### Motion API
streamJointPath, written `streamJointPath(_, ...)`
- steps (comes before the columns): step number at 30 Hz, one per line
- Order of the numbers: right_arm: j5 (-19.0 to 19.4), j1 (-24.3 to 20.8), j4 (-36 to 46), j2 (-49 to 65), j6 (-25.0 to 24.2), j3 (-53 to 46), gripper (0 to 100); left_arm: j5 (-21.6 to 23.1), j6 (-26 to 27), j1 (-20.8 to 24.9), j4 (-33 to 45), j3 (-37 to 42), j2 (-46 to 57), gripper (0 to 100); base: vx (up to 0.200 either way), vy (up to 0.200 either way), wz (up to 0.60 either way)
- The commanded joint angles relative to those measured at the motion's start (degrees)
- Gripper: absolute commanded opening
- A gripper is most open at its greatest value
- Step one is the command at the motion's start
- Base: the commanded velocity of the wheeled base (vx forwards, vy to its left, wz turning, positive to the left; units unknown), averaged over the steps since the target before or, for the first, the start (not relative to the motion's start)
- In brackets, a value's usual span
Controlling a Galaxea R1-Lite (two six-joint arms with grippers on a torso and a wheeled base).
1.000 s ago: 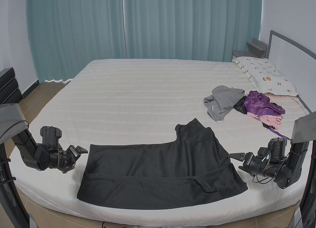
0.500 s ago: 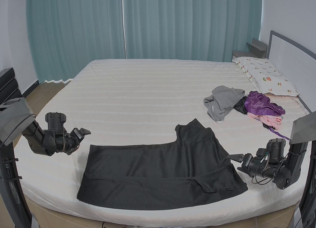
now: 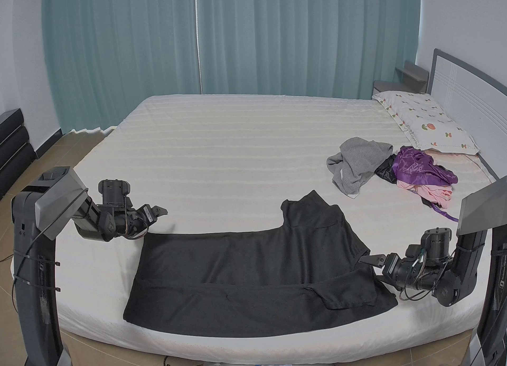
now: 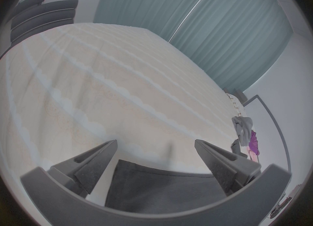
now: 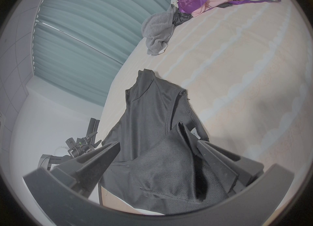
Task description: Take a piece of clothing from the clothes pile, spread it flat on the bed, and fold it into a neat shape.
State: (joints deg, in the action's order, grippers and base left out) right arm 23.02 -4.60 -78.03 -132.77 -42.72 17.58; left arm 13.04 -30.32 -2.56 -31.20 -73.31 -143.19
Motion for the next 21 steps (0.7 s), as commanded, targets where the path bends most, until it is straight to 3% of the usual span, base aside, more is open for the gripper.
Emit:
streamJointPath(1, 0.2, -0.3, 0.0, -0.9, 0.0, 0.0, 100, 0.3, 0.6, -0.3, 0.2, -1.1, -3.7, 100, 0.0, 0.0, 0.0)
streamJointPath(17, 0.4, -0.4, 0.0, -0.9, 0.1, -0.2, 100, 3.4, 0.5, -0.5, -0.5, 3.9, -0.3, 100, 0.0, 0.0, 0.0)
streamJointPath(18, 0.4, -0.4, 0.0, -0.9, 0.1, -0.2, 100, 3.4, 0.5, -0.5, -0.5, 4.1, -0.3, 0, 0.0, 0.0, 0.0)
streamJointPath(21, 0.4, -0.3, 0.0, -0.8, 0.0, -0.2, 100, 3.3, 0.6, -0.5, -0.6, 3.7, -0.6, 0, 0.0, 0.0, 0.0)
